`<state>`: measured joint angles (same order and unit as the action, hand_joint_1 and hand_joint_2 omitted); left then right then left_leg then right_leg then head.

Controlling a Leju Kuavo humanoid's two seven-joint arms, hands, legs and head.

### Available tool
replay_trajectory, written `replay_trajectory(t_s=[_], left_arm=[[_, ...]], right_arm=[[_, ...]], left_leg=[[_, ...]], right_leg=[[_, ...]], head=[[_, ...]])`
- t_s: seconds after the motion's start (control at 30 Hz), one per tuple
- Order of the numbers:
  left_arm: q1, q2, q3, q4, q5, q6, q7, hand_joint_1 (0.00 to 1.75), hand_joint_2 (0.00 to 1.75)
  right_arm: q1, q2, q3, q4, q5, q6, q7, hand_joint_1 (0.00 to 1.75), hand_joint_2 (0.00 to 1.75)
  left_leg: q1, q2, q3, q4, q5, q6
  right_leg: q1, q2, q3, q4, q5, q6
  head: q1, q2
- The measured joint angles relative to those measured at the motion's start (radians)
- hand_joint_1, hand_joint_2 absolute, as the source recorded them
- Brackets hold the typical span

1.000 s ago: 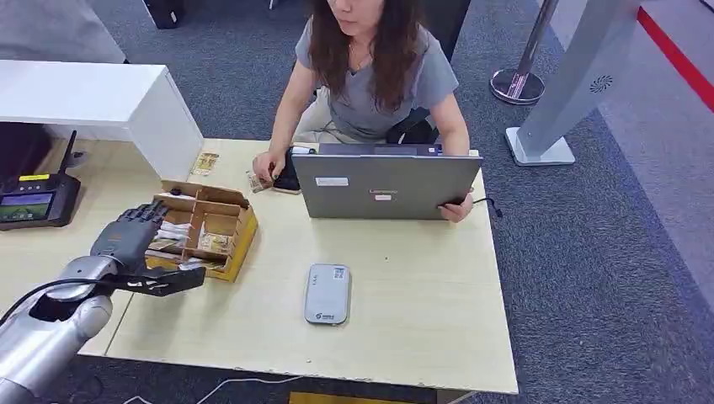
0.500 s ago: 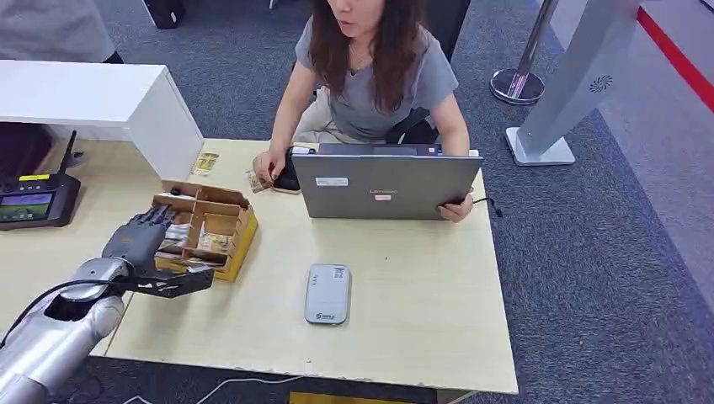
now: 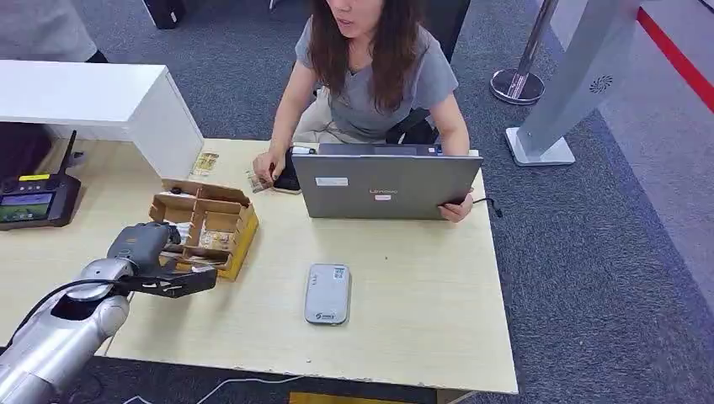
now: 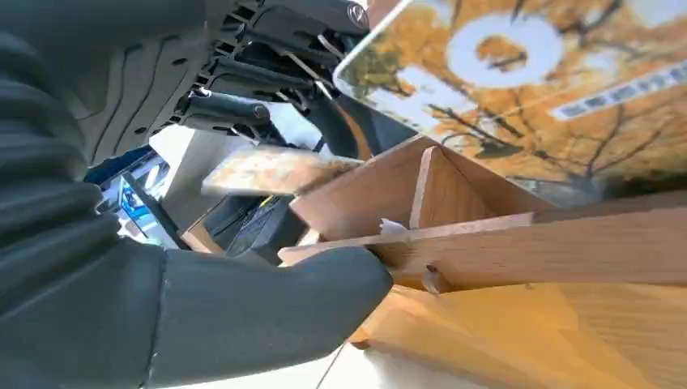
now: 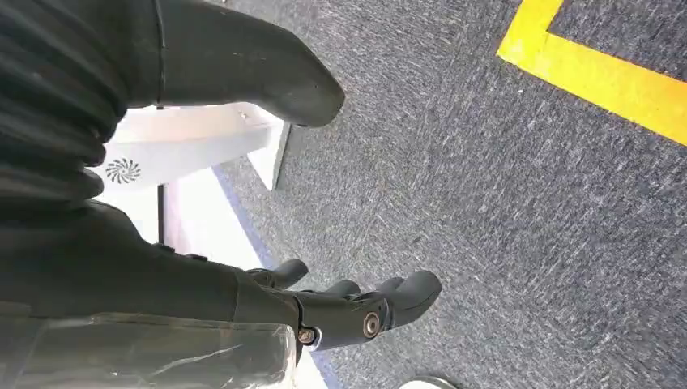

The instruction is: Pass the card to the sensor for recognition and then transmit it.

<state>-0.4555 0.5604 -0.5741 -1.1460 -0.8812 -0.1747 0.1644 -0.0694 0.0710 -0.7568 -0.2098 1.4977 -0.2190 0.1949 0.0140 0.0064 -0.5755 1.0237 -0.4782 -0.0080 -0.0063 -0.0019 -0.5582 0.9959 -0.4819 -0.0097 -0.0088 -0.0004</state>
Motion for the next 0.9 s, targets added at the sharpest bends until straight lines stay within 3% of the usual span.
replay_trajectory(t_s=[0.9], left_arm=[[-0.001, -0.003, 0.001, 0.006, 0.002, 0.009, 0.0, 1.75, 1.75]], right_arm=[[-0.001, 0.0, 0.0, -0.001, 0.014, -0.002, 0.001, 0.0, 1.75]], left_leg=[[0.0, -0.001, 0.001, 0.0, 0.0, 0.0]], right_leg=[[0.0, -0.001, 0.001, 0.0, 0.0, 0.0]], head=[[0.0, 0.0]])
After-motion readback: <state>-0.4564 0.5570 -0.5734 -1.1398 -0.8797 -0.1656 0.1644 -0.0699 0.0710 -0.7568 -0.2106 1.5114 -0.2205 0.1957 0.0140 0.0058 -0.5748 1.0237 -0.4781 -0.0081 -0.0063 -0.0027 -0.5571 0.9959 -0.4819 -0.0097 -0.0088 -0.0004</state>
